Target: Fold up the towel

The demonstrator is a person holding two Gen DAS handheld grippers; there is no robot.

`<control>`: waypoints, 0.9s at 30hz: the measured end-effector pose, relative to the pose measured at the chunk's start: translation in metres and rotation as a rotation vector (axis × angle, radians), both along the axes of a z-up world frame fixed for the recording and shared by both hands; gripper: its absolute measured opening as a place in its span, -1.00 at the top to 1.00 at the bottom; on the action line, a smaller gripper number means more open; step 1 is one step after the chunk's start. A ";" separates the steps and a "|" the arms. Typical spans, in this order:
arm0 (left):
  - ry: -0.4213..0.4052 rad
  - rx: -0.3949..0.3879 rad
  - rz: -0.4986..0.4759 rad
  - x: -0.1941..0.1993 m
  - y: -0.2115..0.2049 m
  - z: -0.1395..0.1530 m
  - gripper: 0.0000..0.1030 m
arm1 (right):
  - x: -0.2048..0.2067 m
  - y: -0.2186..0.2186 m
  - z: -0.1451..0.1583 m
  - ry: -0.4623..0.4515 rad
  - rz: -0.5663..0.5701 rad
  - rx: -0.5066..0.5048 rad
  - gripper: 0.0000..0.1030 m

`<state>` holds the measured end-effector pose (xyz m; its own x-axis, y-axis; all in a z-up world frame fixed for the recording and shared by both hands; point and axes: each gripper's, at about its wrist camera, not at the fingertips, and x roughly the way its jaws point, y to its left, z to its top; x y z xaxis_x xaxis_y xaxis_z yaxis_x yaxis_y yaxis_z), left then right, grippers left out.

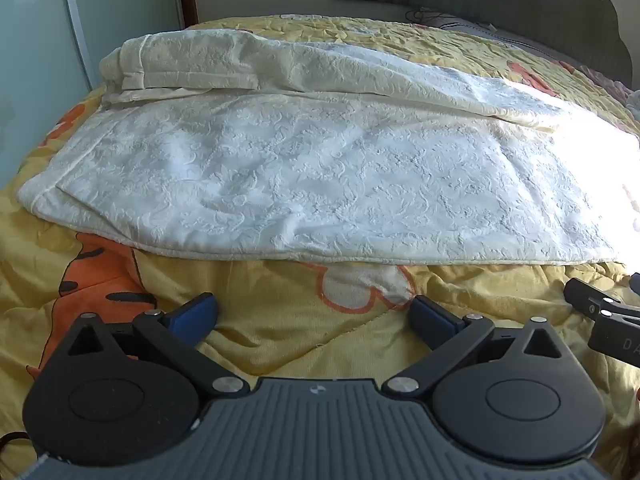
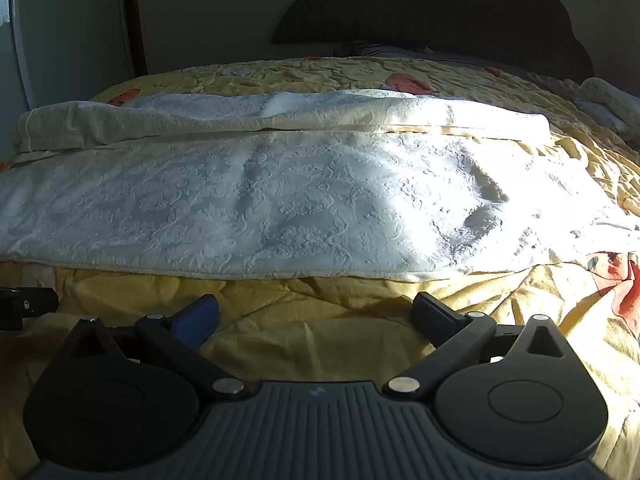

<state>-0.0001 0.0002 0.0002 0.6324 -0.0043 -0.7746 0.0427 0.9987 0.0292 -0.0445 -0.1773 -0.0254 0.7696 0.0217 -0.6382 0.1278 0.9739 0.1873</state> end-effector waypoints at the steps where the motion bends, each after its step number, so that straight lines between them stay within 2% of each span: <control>1: 0.001 -0.001 0.001 0.000 0.000 0.000 -1.00 | 0.000 0.000 0.000 0.000 0.000 0.000 -1.00; 27: -0.003 0.008 0.010 -0.001 0.002 0.002 -1.00 | 0.000 0.000 0.000 -0.002 -0.002 -0.002 -1.00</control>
